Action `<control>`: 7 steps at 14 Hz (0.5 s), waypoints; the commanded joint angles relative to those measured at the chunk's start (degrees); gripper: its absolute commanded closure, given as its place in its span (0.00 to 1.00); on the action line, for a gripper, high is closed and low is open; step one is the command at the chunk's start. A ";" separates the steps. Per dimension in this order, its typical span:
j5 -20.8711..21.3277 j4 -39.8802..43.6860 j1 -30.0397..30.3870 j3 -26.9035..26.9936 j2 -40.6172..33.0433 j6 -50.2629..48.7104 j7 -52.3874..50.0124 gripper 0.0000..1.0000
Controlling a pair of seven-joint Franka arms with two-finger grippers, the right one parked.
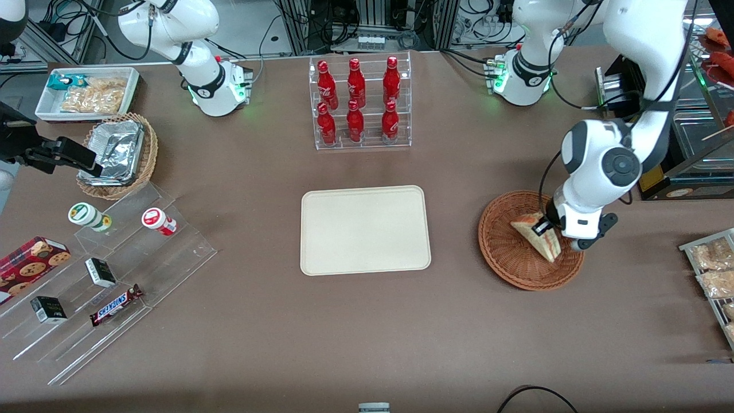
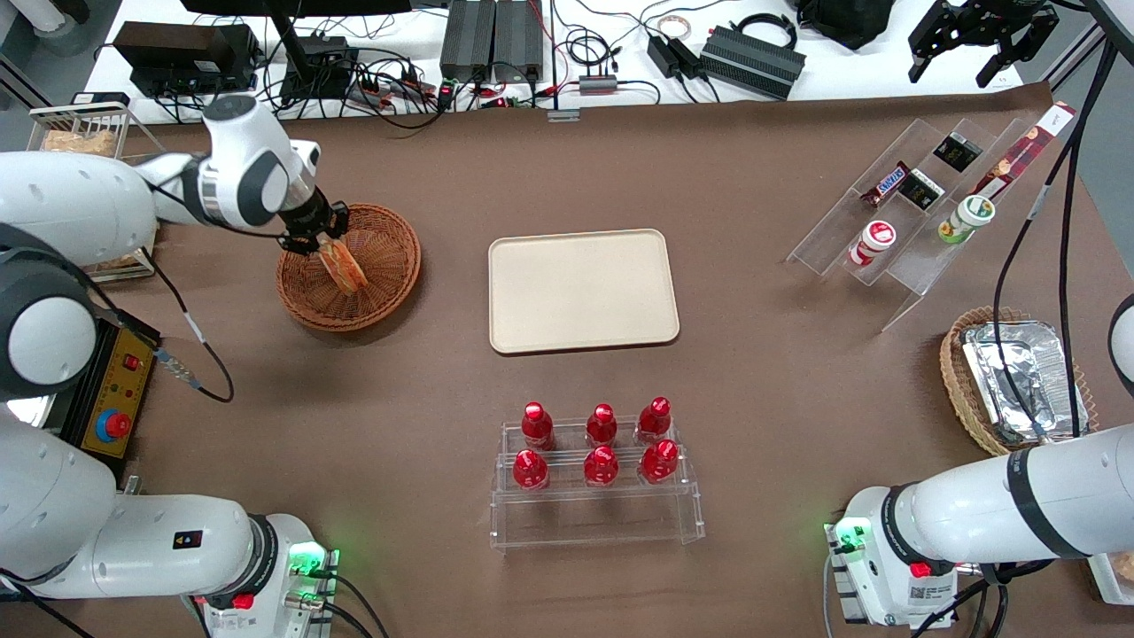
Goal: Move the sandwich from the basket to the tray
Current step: 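Lift the sandwich out of the basket and carry it toward the white tray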
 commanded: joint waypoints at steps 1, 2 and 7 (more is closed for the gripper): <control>0.60 10.08 -1.27 -0.73 -3.60 -16.09 0.77 0.93; 0.43 15.44 -3.46 -1.61 -2.29 -21.02 0.42 0.93; 0.16 32.17 -18.04 -1.88 9.48 -24.85 -6.24 0.93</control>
